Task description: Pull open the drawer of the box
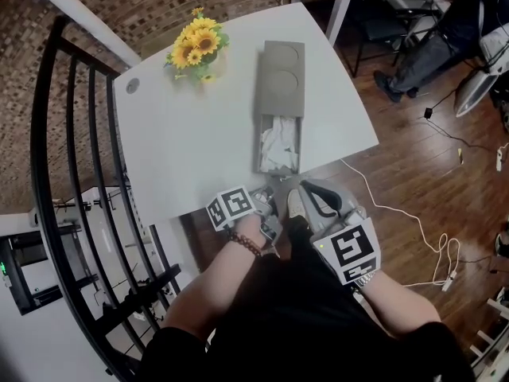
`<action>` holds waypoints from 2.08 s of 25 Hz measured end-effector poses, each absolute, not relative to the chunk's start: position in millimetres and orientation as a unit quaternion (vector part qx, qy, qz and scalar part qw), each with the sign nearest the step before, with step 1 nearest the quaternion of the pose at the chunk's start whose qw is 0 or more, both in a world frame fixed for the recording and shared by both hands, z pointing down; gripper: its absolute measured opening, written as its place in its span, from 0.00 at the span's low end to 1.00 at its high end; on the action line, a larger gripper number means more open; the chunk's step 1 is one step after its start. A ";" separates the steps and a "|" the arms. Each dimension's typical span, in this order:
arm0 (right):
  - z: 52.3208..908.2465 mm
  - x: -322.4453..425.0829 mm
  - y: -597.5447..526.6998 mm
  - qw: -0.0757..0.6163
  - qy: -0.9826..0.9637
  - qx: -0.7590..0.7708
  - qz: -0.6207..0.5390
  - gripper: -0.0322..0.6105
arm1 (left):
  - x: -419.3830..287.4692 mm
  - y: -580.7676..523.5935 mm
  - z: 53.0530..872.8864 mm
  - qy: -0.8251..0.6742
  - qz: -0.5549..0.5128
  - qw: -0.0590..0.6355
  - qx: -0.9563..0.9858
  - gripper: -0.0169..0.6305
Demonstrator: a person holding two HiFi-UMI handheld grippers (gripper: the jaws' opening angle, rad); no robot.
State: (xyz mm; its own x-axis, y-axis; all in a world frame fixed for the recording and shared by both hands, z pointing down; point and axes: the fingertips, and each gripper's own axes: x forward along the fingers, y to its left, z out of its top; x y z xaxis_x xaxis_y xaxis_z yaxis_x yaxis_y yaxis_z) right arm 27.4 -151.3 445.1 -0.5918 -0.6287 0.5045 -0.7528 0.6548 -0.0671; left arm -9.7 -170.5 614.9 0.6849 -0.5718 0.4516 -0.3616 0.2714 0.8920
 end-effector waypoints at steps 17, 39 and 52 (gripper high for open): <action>439.7 21.2 -109.3 0.224 -0.874 0.411 0.131 0.04 | -16.8 -125.9 620.6 -0.376 -0.061 0.700 0.604 0.13; 442.8 24.1 -105.3 0.222 -0.870 0.420 0.134 0.04 | -13.2 -116.1 629.2 -0.364 -0.031 0.701 0.612 0.24; 428.2 11.1 -87.5 0.209 -0.867 0.437 0.117 0.04 | -35.0 -97.8 610.7 -0.372 -0.006 0.677 0.635 0.22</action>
